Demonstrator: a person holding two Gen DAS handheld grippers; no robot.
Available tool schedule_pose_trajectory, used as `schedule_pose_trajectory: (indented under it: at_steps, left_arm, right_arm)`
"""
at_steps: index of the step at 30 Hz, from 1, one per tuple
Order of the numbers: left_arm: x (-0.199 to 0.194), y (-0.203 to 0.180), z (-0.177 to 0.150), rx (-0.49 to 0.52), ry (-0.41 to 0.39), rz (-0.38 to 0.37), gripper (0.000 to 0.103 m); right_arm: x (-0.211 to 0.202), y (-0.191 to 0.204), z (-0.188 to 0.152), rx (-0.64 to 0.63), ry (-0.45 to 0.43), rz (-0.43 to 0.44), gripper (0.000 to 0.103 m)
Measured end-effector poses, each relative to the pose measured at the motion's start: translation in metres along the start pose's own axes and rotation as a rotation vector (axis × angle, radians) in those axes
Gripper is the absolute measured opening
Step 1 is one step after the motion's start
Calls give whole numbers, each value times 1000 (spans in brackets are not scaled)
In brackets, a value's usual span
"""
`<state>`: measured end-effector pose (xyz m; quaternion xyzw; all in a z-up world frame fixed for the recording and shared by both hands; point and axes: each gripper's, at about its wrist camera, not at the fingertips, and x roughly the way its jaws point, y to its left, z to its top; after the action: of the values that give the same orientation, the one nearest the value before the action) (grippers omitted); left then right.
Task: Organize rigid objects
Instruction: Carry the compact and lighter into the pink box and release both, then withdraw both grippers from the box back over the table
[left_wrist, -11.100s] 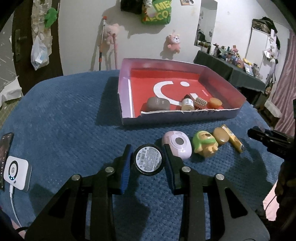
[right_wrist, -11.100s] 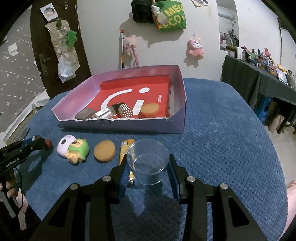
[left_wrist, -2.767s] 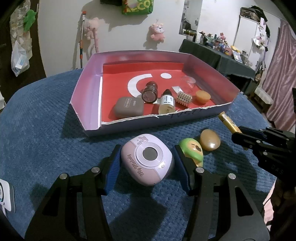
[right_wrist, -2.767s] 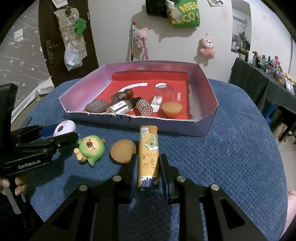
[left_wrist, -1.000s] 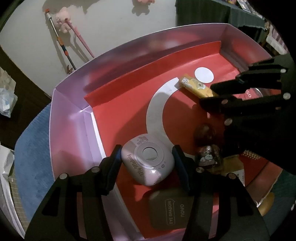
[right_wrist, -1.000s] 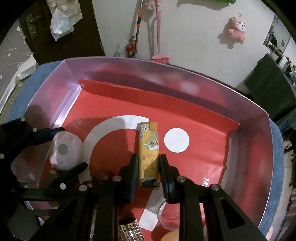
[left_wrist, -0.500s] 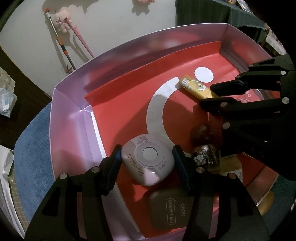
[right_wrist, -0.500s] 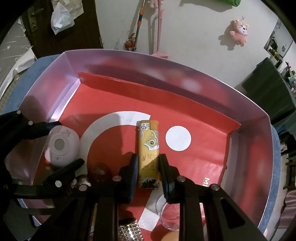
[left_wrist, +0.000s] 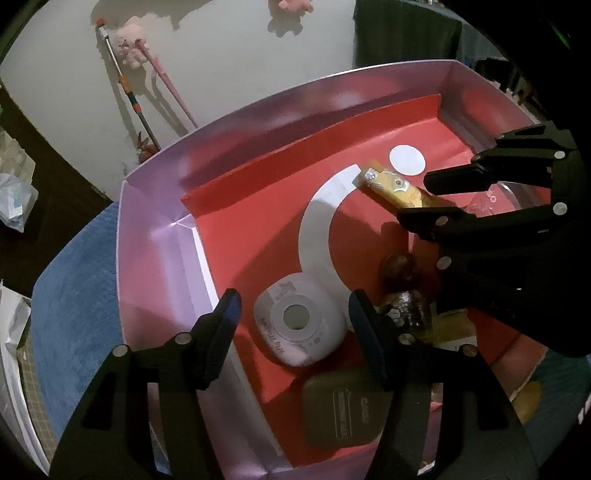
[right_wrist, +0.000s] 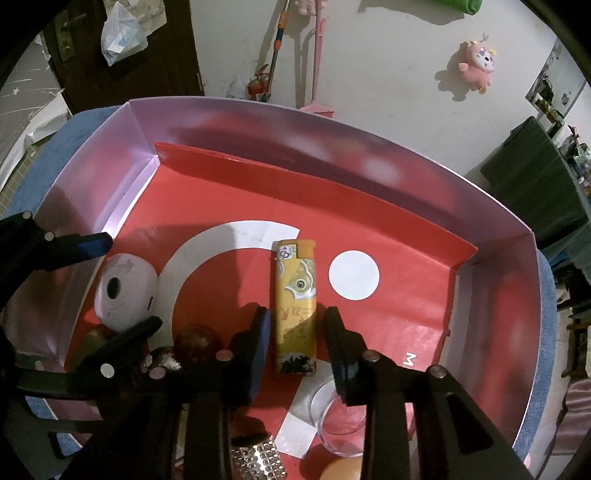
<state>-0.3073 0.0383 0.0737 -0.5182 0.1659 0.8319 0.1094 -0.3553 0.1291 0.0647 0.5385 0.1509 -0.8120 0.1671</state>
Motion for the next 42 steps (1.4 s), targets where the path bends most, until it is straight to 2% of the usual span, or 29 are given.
schedule_pose_trajectory:
  at_steps: [3, 5, 9, 13, 16, 19, 21, 26, 31, 36, 38, 40, 42]
  left_arm:
    - [-5, 0, -1, -15, -14, -10, 60]
    - [-12, -2, -3, -26, -27, -16, 64]
    - [-29, -4, -9, -57, -71, -26, 68]
    - [-52, 2, -21, -128, -118, -58, 68]
    - [-51, 24, -16, -164, -157, -82, 72]
    - [-71, 27, -28, -203, -217, -103, 74]
    - [-79, 28, -35, -223, -245, -121, 74]
    - [-102, 28, -55, -247, -314, -170, 77]
    - [-130, 18, -85, -267, -387, -190, 82]
    - [-158, 2, -120, -280, -464, -155, 85]
    - [-166, -5, -133, -277, -488, -146, 91]
    - [-171, -13, -146, -284, -512, -130, 91]
    - [-173, -21, -160, -287, -524, -98, 91]
  right_arm:
    - [-2, 0, -1, 2, -5, 1, 36]
    - [-4, -3, -1, 3, -13, -1, 42]
    - [-16, -6, -4, 6, -33, -9, 45]
    - [-38, -16, -11, 28, -74, -9, 53]
    - [-61, -22, -16, 40, -116, -13, 55]
    - [-84, -24, -22, 48, -162, -24, 63]
    - [-96, -23, -20, 48, -190, -31, 64]
    - [-144, -12, -51, 64, -284, -33, 76]
    - [-187, -5, -89, 74, -372, -22, 83]
    - [-217, 1, -131, 79, -449, -14, 87]
    - [-224, 3, -149, 84, -473, -12, 90]
    - [-231, 7, -167, 85, -502, 1, 96]
    - [-233, 11, -182, 87, -521, 10, 96]
